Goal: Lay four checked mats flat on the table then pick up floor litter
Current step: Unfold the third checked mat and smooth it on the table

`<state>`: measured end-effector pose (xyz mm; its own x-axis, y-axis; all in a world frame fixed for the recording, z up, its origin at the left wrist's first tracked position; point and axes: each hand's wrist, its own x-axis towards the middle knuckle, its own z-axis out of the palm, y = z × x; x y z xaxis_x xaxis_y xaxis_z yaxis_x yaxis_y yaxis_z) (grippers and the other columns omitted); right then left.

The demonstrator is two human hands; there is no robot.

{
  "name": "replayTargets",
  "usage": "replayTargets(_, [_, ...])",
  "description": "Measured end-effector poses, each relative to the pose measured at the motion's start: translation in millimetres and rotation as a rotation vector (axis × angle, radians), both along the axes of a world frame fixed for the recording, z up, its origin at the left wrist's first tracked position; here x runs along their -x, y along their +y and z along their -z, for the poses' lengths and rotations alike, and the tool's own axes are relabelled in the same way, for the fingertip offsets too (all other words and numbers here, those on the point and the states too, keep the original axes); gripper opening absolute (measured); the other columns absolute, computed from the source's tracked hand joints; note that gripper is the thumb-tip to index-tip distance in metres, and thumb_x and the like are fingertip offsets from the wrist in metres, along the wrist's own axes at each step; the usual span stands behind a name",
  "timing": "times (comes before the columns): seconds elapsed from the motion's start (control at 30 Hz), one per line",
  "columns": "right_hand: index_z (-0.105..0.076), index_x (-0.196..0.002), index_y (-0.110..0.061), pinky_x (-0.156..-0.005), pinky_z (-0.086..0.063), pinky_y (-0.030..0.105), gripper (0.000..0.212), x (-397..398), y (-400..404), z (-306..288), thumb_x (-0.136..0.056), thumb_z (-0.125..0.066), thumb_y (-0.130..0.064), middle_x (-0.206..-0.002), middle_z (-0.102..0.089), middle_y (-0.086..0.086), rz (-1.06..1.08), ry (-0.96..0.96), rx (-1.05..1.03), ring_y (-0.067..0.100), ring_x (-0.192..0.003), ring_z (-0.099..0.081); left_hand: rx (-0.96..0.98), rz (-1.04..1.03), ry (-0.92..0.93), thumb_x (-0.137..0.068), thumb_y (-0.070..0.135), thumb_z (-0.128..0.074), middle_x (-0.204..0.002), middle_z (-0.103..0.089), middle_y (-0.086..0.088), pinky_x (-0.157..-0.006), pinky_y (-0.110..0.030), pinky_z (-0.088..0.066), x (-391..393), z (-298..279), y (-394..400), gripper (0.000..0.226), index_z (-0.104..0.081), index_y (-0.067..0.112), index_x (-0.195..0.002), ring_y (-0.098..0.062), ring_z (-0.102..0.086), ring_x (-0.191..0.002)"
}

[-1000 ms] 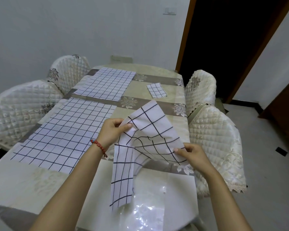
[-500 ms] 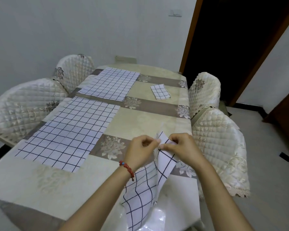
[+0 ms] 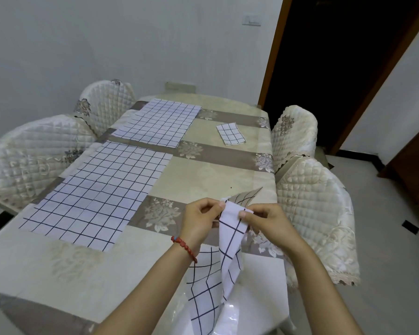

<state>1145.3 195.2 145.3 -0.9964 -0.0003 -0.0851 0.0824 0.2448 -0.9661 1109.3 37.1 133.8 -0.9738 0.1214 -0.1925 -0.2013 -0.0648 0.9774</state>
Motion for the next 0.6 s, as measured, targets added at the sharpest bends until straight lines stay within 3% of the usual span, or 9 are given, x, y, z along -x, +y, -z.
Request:
replayTargets(0.27, [-0.066, -0.056, -0.015, -0.047, -0.039, 0.009, 0.024, 5.4, -5.3, 2.4, -0.078, -0.070, -0.005, -0.045, -0.060, -0.008, 0.098, 0.048, 0.114, -0.002, -0.043, -0.050, 0.028, -0.016, 0.066, -0.087, 0.007, -0.059, -0.067, -0.070, 0.003, -0.054, -0.017, -0.056, -0.7, 3.4, 3.3, 0.025, -0.069, 0.018, -0.066, -0.006, -0.066, -0.061])
replayTargets(0.43, [-0.061, -0.051, -0.015, -0.046, -0.040, 0.010, 0.028, 7.6, -9.3, 6.3, -0.073, -0.075, -0.005, -0.042, -0.058, -0.006, 0.133, 0.057, 0.145, 0.001, -0.042, -0.051, 0.021, -0.051, 0.058, -0.088, 0.014, -0.059, -0.076, -0.069, 0.003, -0.053, -0.017, -0.054, -4.4, 5.9, 2.9, 0.010, -0.067, 0.018, -0.087, -0.009, -0.066, -0.068])
replayTargets(0.6, [-0.059, -0.054, -0.012, -0.050, -0.043, 0.011, 0.024, 10.2, -13.7, 6.4, -0.071, -0.077, -0.009, -0.048, -0.060, -0.004, 0.151, 0.072, 0.142, 0.003, -0.047, -0.053, -0.010, -0.008, 0.051, -0.084, 0.020, -0.064, -0.064, -0.071, 0.004, -0.050, -0.018, -0.053, -14.6, 2.8, 2.2, 0.012, -0.068, 0.023, -0.074, -0.008, -0.068, -0.064])
